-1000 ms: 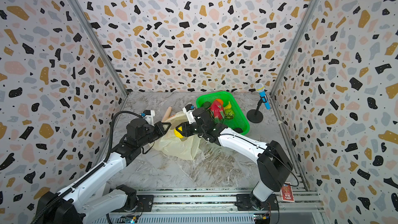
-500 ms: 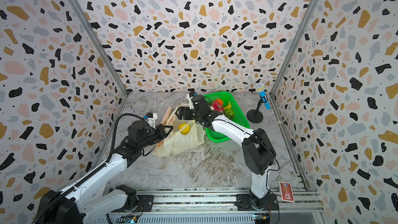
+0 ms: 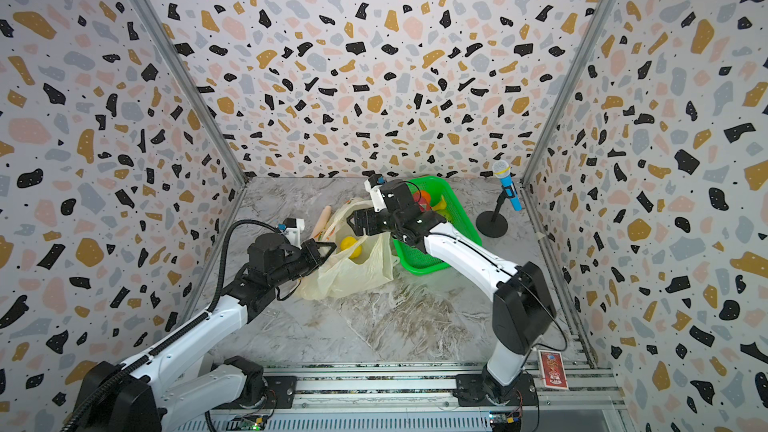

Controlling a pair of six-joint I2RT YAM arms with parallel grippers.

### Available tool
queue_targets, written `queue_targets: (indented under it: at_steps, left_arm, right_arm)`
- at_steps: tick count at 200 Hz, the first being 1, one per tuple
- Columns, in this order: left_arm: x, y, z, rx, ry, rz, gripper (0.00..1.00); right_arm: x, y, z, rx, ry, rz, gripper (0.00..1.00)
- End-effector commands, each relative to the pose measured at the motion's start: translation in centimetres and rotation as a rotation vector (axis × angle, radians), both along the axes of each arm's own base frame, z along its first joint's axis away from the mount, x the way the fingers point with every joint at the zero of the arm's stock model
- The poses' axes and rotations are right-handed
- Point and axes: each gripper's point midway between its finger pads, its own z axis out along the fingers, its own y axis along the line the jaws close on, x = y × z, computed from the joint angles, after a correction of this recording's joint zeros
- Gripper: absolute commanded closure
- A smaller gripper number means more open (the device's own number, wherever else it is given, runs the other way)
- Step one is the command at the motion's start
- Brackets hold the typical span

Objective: Place the fruits into the plastic bag

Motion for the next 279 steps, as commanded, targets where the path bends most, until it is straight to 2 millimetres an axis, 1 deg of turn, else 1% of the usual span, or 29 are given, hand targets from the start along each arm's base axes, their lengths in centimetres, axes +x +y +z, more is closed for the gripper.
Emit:
queue_targets:
  at_steps: [1,2,3,5,12,30,34,41,46,52,61,81,92,105,122,128,147,168,186,191,201,215,222,231,242,254,266,279]
  left_arm:
    - [0.6,0.1,0.4,-0.011,-0.03,0.018,1.0]
    - [0.6,0.1,0.4,-0.011,-0.03,0.018,1.0]
    - [0.6,0.1,0.5,-0.011,-0.032,0.019,1.0]
    - [0.7,0.2,0.5,-0.011,-0.033,0.02,1.0]
    - [0.7,0.1,0.5,-0.008,-0.033,0.019,1.0]
    - [0.8,0.1,0.8,-0.009,-0.041,0.02,1.0]
    - [0.9,0.1,0.9,-0.01,-0.044,0.021,1.0]
    - [0.9,0.1,0.9,-0.01,-0.045,0.019,1.0]
    - [0.9,0.1,1.0,-0.008,-0.049,0.02,1.0]
    - [1.0,0.1,1.2,-0.008,-0.055,0.019,1.0]
    - [1.0,0.0,1.4,-0.007,-0.059,0.018,1.0]
    - [1.1,0.1,1.5,-0.006,-0.062,0.019,1.0]
    - [1.1,0.0,1.6,-0.008,-0.065,0.019,1.0]
    - [1.1,0.0,1.7,-0.007,-0.065,0.019,1.0]
    - [1.1,0.1,1.7,-0.007,-0.064,0.02,1.0]
    - [1.1,0.1,1.6,-0.007,-0.063,0.02,1.0]
    - [1.1,0.1,1.6,-0.006,-0.064,0.019,1.0]
    - [1.1,0.1,1.5,-0.004,-0.061,0.021,1.0]
    - [1.1,0.1,1.6,-0.005,-0.061,0.021,1.0]
    - [1.2,0.1,1.5,-0.004,-0.06,0.023,1.0]
    - [1.2,0.1,1.5,-0.005,-0.058,0.027,1.0]
    - [1.3,0.3,1.2,-0.002,-0.048,0.038,1.0]
    - [1.3,0.3,1.1,-0.002,-0.044,0.042,1.0]
    - [1.4,0.4,0.9,-0.006,-0.036,0.049,1.0]
    - [1.5,0.4,0.5,-0.011,-0.022,0.055,1.0]
    - [1.5,0.4,0.1,-0.012,-0.008,0.057,1.0]
    - [1.6,0.4,-0.2,-0.011,0.002,0.061,1.0]
    - [1.7,0.4,-0.4,-0.009,0.008,0.066,1.0]
  right_arm:
    - [-5.6,-1.8,4.0,0.055,-0.104,0.178,0.08]
    - [-5.8,-1.8,4.3,0.06,-0.109,0.182,0.08]
    - [-6.0,-1.9,4.0,0.059,-0.105,0.187,0.08]
    - [-6.4,-2.2,4.4,0.067,-0.116,0.195,0.08]
    - [-7.2,-3.0,4.6,0.075,-0.123,0.197,0.08]
    - [-8.0,-5.2,4.4,0.085,-0.111,0.147,0.08]
    - [-7.9,-5.9,4.1,0.084,-0.102,0.121,0.08]
    - [-7.9,-6.5,3.6,0.085,-0.086,0.098,0.09]
    - [-7.9,-7.1,2.9,0.086,-0.066,0.083,0.09]
    - [-8.0,-7.3,2.5,0.091,-0.054,0.079,0.09]
    - [-8.1,-7.6,1.2,0.096,-0.018,0.074,0.09]
    - [-8.3,-7.0,-1.0,0.104,0.052,0.093,0.1]
    - [-7.9,-6.7,-2.6,0.102,0.099,0.083,0.1]
    - [-7.4,-6.1,-3.5,0.117,0.129,0.083,0.1]
    - [-6.7,-5.1,-3.8,0.155,0.141,0.094,0.1]
    - [-6.3,-4.8,-3.6,0.169,0.135,0.092,0.11]
    - [-5.3,-3.9,-3.7,0.179,0.14,0.101,0.12]
    - [-4.7,-2.9,-4.1,0.201,0.157,0.117,0.16]
    - [-4.4,-2.4,-4.6,0.213,0.176,0.122,0.27]
    - [-4.5,-2.2,-4.5,0.22,0.175,0.127,0.31]
    - [-4.6,-2.1,-3.8,0.241,0.162,0.142,0.46]
    - [-5.0,-2.0,-2.5,0.26,0.126,0.175,0.75]
    - [-5.4,-2.0,-1.7,0.259,0.106,0.191,0.83]
    - [-6.1,-2.0,-0.4,0.256,0.066,0.222,0.87]
    - [-7.3,-2.0,1.4,0.242,-0.015,0.264,0.88]
    - [-9.1,-1.8,2.6,0.204,-0.099,0.32,0.88]
    - [-11.0,-1.5,2.5,0.142,-0.142,0.38,0.88]
    - [-12.9,-1.2,1.3,0.064,-0.166,0.438,0.87]
